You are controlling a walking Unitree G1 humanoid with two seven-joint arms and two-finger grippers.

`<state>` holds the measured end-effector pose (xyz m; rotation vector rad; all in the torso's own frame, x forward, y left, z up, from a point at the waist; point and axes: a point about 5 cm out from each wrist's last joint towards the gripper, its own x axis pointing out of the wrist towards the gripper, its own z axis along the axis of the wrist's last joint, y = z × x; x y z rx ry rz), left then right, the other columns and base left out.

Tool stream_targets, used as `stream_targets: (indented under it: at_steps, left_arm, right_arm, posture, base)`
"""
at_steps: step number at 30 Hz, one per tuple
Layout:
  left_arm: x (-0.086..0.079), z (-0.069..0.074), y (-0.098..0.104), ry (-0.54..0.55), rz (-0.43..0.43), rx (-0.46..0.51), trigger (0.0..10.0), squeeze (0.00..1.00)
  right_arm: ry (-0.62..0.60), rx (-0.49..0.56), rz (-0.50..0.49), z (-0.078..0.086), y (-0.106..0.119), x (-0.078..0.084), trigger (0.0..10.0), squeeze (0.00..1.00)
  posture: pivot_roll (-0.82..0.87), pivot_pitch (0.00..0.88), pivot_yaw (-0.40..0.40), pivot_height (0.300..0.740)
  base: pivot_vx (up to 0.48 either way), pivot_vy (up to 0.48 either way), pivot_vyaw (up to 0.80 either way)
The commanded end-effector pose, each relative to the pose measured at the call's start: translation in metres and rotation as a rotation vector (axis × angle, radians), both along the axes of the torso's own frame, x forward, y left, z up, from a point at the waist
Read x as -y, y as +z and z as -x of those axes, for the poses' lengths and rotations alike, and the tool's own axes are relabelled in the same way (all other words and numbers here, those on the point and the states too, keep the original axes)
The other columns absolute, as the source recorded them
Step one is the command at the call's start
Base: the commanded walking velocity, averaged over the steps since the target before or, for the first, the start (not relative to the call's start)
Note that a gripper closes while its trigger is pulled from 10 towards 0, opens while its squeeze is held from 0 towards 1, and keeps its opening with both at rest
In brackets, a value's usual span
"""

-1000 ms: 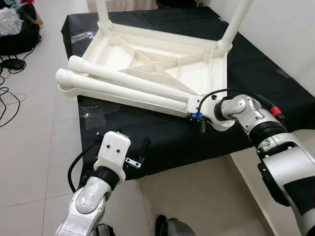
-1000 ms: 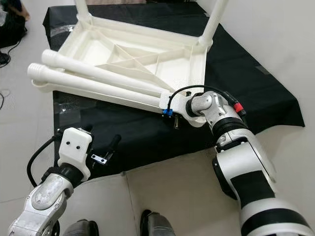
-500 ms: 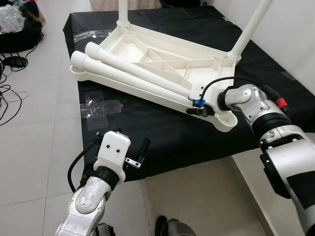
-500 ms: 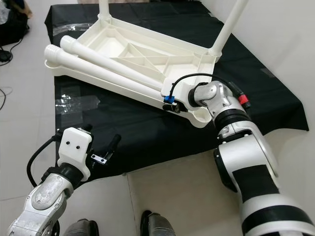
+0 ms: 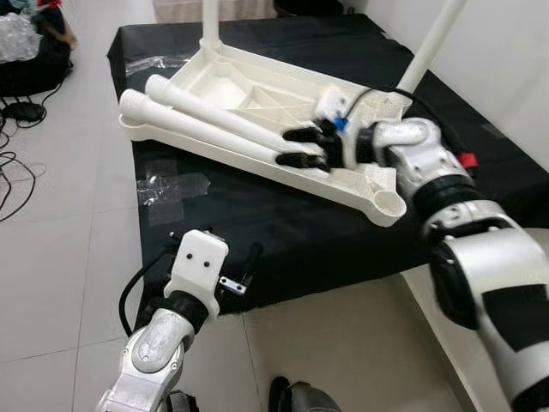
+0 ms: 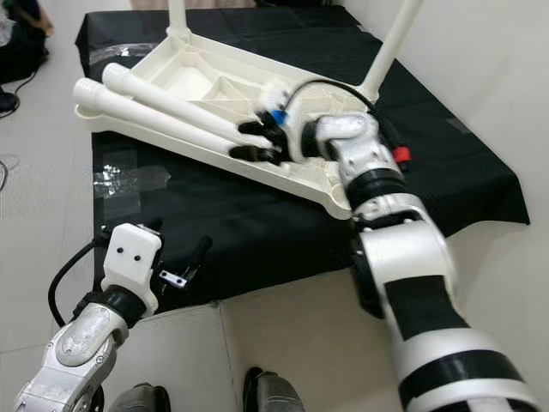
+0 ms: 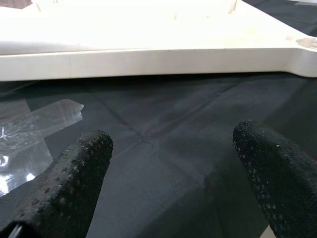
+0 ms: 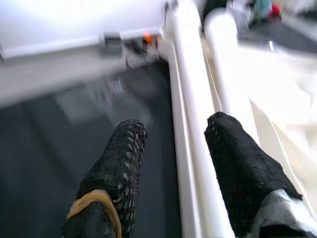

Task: Building children table

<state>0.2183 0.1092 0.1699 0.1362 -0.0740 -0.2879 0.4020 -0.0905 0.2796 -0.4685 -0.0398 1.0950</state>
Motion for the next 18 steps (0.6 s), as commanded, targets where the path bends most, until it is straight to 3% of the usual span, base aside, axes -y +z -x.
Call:
stream_targets:
  at_steps: [1, 4, 10, 12, 18]
  left_arm:
    - [0.000, 0.001, -0.004, -0.004, -0.012, -0.013, 10.0, 0.00]
    - [0.001, 0.001, -0.003, -0.004, -0.009, -0.012, 10.0, 0.00]
    - [0.002, 0.001, -0.002, -0.004, -0.006, -0.009, 10.0, 0.00]
    - [0.004, 0.003, 0.000, -0.006, 0.000, -0.004, 10.0, 0.00]
    - [0.005, 0.005, 0.002, -0.004, 0.007, -0.001, 10.0, 0.00]
  right_arm:
    - [-0.005, -0.012, -0.040, 0.000, 0.002, -0.010, 10.0, 0.00]
    - [-0.036, -0.035, -0.019, 0.000, -0.009, -0.025, 10.0, 0.00]
    - [-0.076, -0.064, -0.002, -0.001, -0.020, -0.032, 10.0, 0.00]
    - [-0.138, -0.091, 0.030, -0.001, -0.035, -0.039, 10.0, 0.00]
    - [-0.235, -0.108, 0.053, -0.004, -0.044, -0.038, 10.0, 0.00]
  posture:
    - [0.01, 0.156, -0.104, 0.740]
    - [0.01, 0.159, -0.107, 0.740]
    - [0.01, 0.163, -0.111, 0.740]
    - [0.01, 0.170, -0.119, 0.740]
    - [0.01, 0.183, -0.132, 0.740]
  base:
    - [0.000, 0.000, 0.00]
    - [0.000, 0.000, 0.00]
    - [0.000, 0.000, 0.00]
    - [0.000, 0.000, 0.00]
    - [0.000, 0.000, 0.00]
